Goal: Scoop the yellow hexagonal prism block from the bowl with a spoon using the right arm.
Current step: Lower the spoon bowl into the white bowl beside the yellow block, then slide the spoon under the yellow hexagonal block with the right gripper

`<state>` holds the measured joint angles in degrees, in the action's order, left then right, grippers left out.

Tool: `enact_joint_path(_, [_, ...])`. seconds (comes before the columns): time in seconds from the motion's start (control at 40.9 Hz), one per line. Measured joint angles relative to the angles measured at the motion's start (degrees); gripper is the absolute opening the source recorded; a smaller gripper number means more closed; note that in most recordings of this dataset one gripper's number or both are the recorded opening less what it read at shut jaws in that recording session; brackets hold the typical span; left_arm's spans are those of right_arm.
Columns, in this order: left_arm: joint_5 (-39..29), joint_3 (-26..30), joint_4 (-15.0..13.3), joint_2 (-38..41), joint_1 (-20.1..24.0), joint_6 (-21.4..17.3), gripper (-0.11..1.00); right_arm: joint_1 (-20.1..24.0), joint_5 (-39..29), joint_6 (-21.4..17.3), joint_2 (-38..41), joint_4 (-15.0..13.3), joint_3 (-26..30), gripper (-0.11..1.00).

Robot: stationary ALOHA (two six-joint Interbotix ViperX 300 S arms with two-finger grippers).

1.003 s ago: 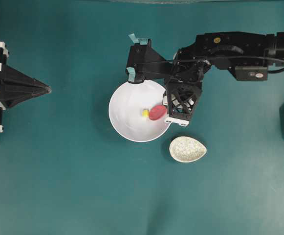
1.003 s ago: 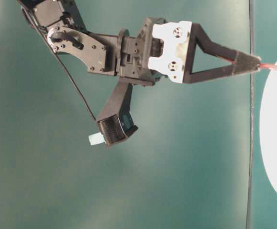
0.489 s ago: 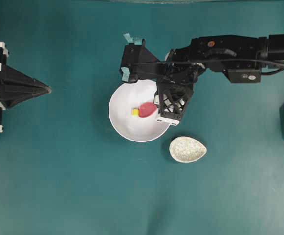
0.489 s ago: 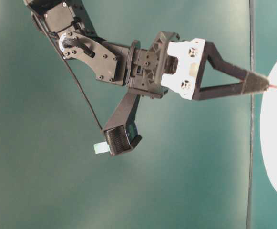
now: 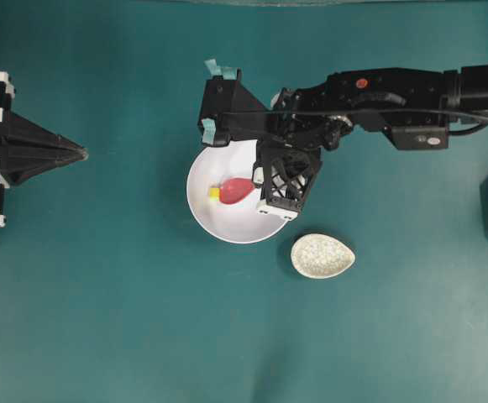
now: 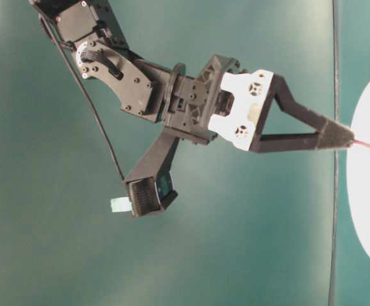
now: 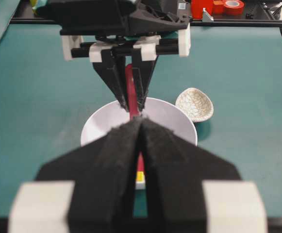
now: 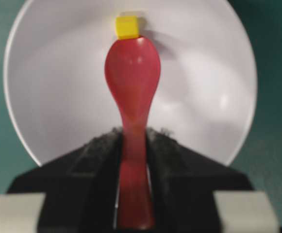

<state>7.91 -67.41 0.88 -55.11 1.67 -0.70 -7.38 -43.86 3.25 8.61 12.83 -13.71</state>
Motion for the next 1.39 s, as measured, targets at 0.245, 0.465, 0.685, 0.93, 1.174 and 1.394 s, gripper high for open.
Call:
enact_joint_path(0.245, [0.00, 0.09, 0.00, 0.00, 0.00, 0.00, 0.00, 0.35, 2.81, 0.00, 0.00, 0.00, 0.00, 0.22])
enact_joint_path(0.465, [-0.09, 0.00, 0.00, 0.00, 0.00, 0.09, 0.00, 0.35, 4.75, 0.00, 0.00, 0.00, 0.09, 0.22])
enact_joint_path(0.685, [0.00, 0.00, 0.00, 0.00, 0.00, 0.18, 0.00, 0.35, 5.01, 0.18, 0.00, 0.00, 0.09, 0.22])
enact_joint_path(0.93, [-0.09, 0.00, 0.00, 0.00, 0.00, 0.26, 0.00, 0.35, 7.38, 0.18, -0.88, 0.00, -1.32, 0.22])
enact_joint_path(1.174, [0.00, 0.00, 0.00, 0.00, 0.00, 0.35, 0.00, 0.35, 11.07, 0.18, -3.16, 0.00, -5.01, 0.22])
enact_joint_path(1.394, [0.00, 0.00, 0.00, 0.00, 0.00, 0.35, 0.00, 0.44, 15.64, 0.18, -5.36, 0.00, -8.70, 0.22])
